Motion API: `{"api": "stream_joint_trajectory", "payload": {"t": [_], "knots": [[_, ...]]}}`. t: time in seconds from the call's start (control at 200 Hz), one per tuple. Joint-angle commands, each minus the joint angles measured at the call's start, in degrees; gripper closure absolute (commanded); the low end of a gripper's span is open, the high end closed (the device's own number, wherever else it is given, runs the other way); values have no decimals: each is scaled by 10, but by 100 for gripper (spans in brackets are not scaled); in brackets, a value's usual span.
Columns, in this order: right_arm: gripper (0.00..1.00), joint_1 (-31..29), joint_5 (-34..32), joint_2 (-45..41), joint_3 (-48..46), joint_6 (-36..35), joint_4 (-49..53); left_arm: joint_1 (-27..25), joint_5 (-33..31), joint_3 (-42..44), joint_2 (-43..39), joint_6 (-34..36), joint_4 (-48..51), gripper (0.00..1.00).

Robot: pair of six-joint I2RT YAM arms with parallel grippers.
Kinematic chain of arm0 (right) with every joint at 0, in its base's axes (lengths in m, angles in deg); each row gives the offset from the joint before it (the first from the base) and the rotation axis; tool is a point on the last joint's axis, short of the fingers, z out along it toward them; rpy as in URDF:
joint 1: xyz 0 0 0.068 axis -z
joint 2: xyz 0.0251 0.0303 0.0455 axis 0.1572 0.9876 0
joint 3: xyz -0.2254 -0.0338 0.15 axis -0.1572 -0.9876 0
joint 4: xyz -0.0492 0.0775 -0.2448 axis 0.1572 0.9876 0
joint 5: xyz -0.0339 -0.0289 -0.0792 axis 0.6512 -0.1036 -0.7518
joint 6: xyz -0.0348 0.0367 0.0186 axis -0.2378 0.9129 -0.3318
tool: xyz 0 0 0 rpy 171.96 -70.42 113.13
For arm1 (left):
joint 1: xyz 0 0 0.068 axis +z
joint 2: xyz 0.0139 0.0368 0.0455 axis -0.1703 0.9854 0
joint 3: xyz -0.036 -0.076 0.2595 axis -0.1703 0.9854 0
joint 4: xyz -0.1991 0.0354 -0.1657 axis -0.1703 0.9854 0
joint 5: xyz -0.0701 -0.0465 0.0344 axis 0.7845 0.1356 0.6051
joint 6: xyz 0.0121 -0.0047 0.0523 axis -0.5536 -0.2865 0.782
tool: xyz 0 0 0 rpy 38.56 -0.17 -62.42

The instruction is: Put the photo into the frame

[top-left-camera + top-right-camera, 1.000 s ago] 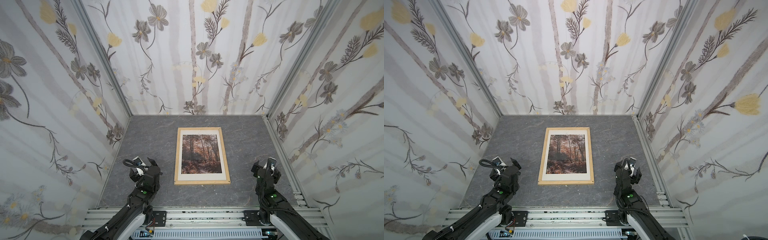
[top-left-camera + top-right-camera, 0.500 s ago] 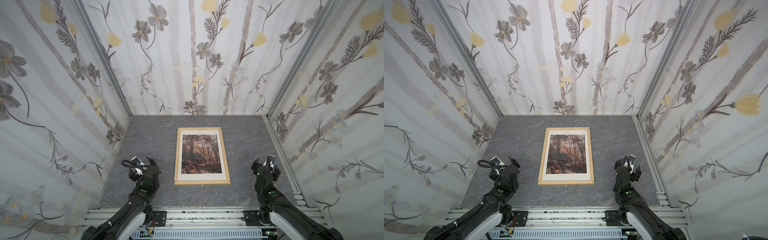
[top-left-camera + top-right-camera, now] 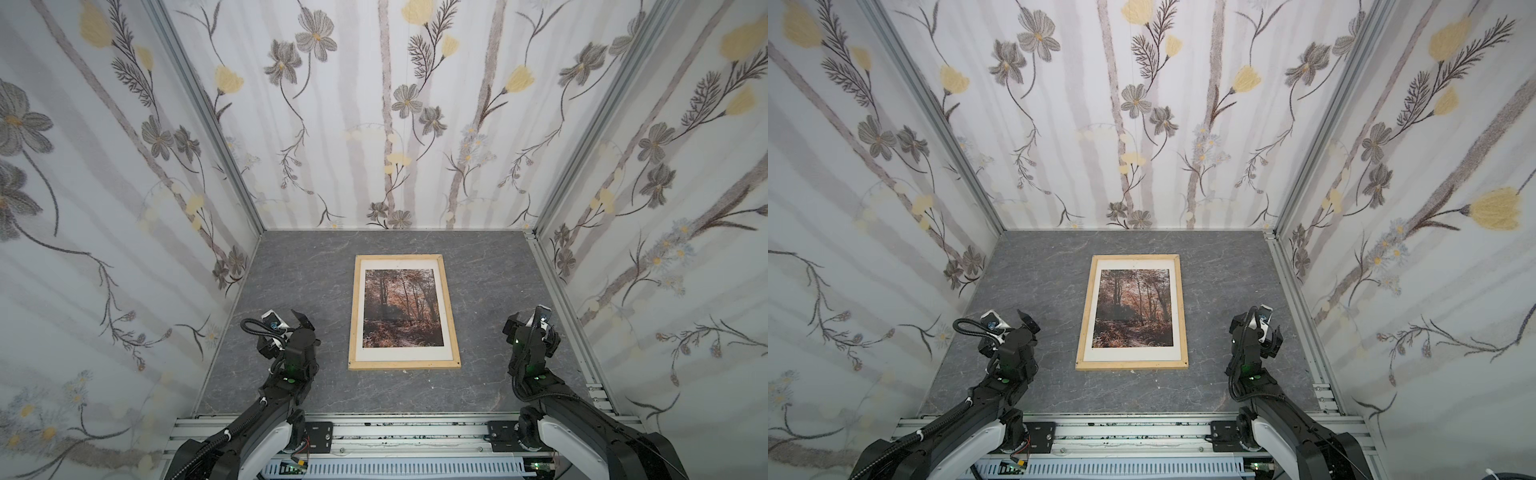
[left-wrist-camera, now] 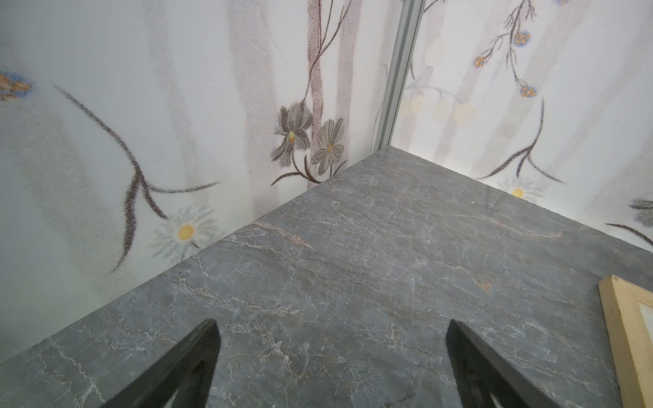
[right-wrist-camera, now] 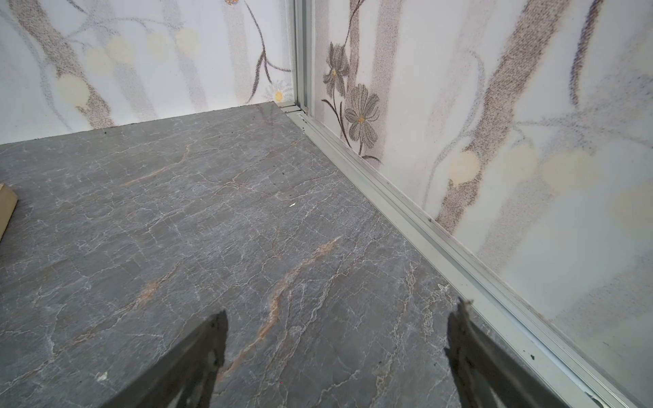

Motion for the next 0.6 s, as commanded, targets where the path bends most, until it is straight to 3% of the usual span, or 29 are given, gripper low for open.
{"api": "stream_joint_trajectory", "payload": {"t": [0.0, 0.595], "knots": [[5, 1, 2, 7, 7, -1, -34, 4, 1, 3, 6, 0, -51, 0], [0, 4, -16, 11, -9, -6, -97, 28, 23, 2, 81, -4, -160, 0]]}}
